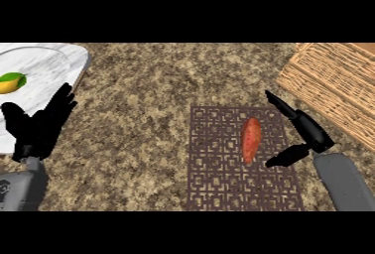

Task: Pick the sweet potato from the placemat and place it in the basket

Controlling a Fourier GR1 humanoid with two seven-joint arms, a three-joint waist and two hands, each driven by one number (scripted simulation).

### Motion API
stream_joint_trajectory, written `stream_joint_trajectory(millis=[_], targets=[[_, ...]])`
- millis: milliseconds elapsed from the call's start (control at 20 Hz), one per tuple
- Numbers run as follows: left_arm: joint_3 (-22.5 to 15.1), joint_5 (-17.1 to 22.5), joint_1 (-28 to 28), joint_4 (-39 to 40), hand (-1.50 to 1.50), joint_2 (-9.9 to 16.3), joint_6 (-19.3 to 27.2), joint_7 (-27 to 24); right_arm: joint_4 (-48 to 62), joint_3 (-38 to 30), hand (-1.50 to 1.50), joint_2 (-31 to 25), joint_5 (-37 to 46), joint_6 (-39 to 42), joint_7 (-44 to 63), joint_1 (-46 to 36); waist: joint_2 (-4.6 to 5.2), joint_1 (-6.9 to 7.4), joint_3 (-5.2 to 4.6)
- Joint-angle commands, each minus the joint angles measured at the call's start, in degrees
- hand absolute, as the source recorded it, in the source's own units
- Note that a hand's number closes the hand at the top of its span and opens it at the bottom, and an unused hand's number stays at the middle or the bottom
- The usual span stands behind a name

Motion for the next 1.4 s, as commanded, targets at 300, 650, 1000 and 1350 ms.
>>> stream_joint_trajectory(millis=[300, 650, 1000, 1350], targets=[[-1.0, -3.5, -3.0, -0.6, 0.0, -3.5, 3.0, 3.0, 0.1, -1.2, -1.5, -1.0, 0.2, 6.0, -4.1, -0.7, -0.01, -0.14, -0.01], [0.9, -2.9, 2.5, 0.1, 0.0, -2.6, -1.5, -1.7, 4.2, -0.6, -1.5, 1.9, 5.8, -0.2, -8.8, 0.5, 0.01, 0.08, -0.01], [2.3, -2.8, -2.2, 1.3, 0.0, -2.2, -1.7, 0.6, 0.6, 0.0, -1.5, 4.5, 7.9, -1.6, -2.3, 1.0, -0.01, -0.09, -0.02], [1.5, -3.5, 2.0, -0.8, 0.0, -4.0, -1.1, -0.6, 3.0, 4.1, 1.5, 4.8, 15.7, -7.1, -5.5, 0.2, -0.02, 0.11, -0.01]])
